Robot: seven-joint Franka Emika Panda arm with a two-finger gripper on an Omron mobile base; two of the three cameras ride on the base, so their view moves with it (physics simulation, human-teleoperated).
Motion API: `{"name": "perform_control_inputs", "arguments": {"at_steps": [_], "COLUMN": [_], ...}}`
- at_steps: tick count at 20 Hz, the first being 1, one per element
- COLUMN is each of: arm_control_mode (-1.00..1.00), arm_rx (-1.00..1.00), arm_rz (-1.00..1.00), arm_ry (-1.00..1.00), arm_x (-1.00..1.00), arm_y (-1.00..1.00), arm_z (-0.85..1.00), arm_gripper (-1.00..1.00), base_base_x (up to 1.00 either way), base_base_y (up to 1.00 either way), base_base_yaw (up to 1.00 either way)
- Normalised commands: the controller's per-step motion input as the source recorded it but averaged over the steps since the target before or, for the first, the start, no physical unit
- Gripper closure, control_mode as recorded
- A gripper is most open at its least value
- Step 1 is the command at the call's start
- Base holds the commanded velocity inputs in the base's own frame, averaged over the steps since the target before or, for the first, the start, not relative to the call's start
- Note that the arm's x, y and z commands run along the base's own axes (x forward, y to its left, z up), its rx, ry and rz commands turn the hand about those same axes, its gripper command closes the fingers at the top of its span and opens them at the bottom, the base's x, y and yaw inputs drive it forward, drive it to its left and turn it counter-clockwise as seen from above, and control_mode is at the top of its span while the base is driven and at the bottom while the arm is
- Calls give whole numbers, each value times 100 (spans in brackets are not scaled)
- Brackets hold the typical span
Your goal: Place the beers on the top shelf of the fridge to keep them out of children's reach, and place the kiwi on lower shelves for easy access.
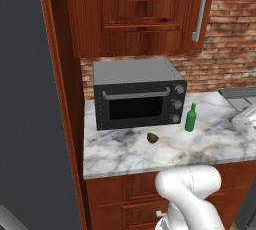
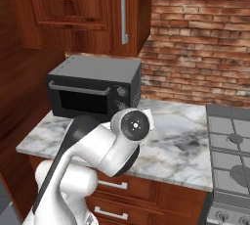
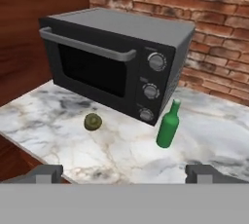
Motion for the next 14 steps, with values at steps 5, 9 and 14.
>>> {"name": "perform_control_inputs", "arguments": {"at_steps": [5, 9, 14], "arm_control_mode": [-100, -100, -100], "arm_rx": [4, 4, 7], "arm_rz": [14, 13, 12], "arm_ry": [-6, -6, -4], "arm_x": [42, 43, 49], "arm_y": [0, 0, 0], "arm_z": [-24, -22, -15], "arm_gripper": [-100, -100, -100], "base_base_x": [0, 0, 0], "base_base_y": [0, 0, 0], "base_base_yaw": [0, 0, 0]}}
